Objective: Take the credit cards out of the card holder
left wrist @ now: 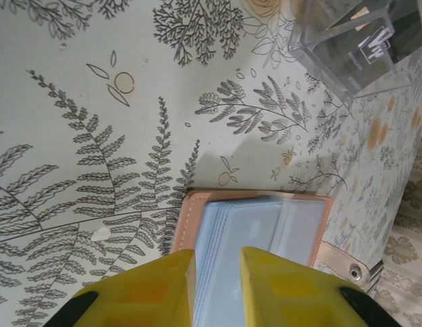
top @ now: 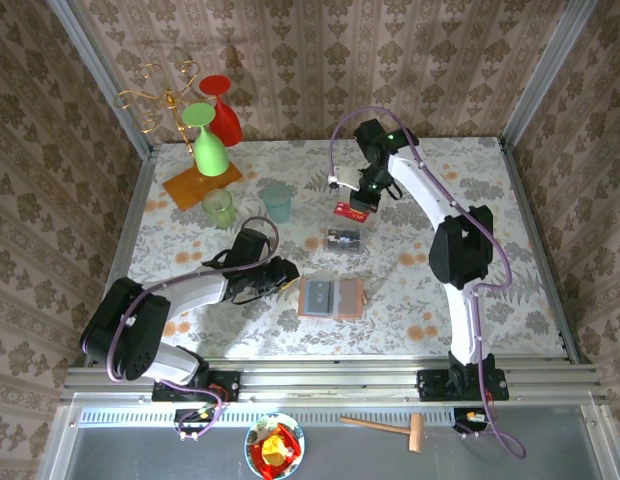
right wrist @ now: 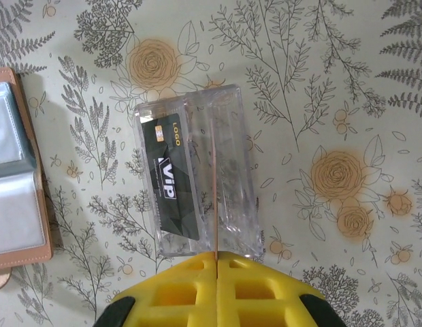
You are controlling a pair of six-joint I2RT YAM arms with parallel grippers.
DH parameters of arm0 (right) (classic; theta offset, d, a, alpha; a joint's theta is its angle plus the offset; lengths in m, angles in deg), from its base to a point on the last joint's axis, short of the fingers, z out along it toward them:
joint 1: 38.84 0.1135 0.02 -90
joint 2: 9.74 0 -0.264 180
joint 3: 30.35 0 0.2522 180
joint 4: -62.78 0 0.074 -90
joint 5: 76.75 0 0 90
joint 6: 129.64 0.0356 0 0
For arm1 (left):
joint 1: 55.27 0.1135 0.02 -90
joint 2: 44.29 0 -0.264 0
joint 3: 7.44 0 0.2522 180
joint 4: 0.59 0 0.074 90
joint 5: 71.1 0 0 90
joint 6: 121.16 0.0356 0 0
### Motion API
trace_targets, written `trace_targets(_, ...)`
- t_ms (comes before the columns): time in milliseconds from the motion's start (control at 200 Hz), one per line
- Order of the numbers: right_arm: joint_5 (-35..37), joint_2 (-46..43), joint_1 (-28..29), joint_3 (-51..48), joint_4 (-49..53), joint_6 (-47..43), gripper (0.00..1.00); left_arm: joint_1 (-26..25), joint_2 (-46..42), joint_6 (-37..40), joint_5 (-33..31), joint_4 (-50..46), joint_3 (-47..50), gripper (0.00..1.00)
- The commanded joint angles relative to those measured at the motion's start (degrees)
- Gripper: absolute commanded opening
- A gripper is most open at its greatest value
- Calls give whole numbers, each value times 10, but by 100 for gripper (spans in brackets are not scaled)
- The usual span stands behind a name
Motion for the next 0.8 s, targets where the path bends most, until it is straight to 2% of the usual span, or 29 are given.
trace_targets(0, -20, 43, -2, 58, 84, -38, 0, 7, 9, 13, 12, -5, -7, 25)
trace_targets(195, -29, 91, -1, 116, 122, -47, 0, 7, 17, 9, 14, 1, -2, 25)
trace_targets(795, -47, 167, 24, 145, 155, -62, 0, 10, 19, 6, 13, -2, 2, 25)
